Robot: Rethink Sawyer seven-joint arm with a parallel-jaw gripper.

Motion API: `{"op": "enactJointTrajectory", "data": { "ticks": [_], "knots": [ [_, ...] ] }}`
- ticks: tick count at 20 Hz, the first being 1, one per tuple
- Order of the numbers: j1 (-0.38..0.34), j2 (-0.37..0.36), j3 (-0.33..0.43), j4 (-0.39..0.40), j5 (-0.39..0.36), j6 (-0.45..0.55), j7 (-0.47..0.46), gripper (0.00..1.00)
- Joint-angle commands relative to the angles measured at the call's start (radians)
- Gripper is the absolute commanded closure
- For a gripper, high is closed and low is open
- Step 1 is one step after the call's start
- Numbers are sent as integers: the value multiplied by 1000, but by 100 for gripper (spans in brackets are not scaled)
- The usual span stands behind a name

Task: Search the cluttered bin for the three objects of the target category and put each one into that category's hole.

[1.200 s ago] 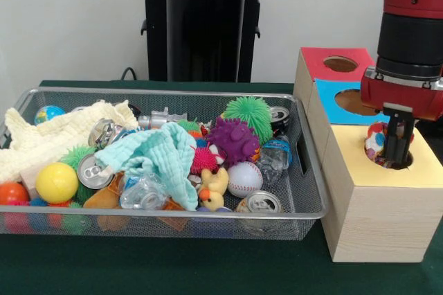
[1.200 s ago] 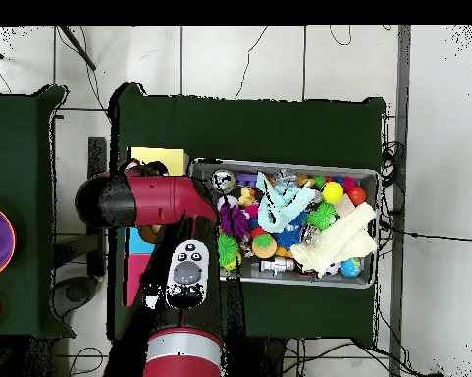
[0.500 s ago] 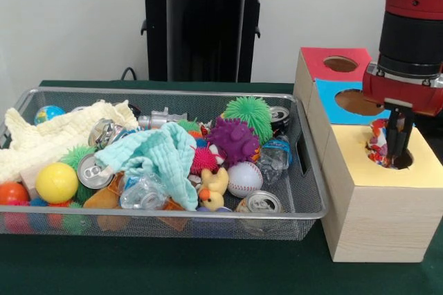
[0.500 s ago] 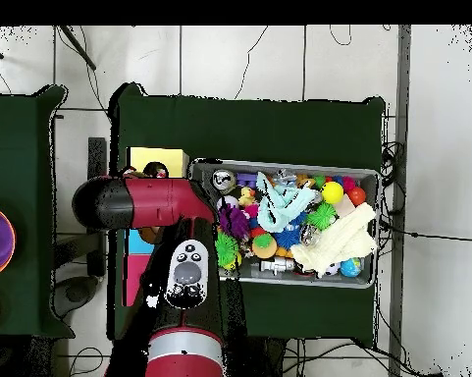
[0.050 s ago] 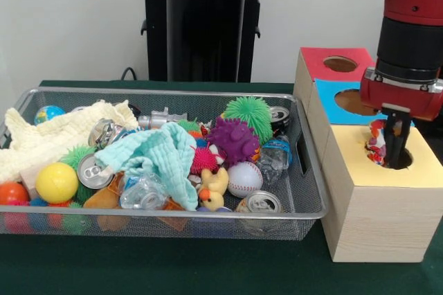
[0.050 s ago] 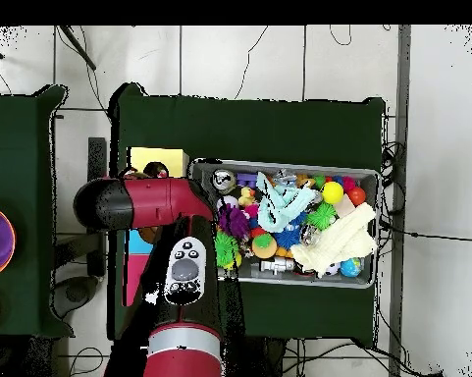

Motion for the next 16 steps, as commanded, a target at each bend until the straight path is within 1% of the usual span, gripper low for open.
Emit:
{"op": "enactJointTrajectory", "data": {
  "ticks": [1,5,6,16],
  "knots": [
    [-14,100,57,75,-91,0,-29,100],
    [-10,100,52,74,-101,-15,-25,100],
    [-9,100,51,74,-103,-17,-20,0],
    [-5,93,48,71,-107,-5,-13,0]
  ]
}}
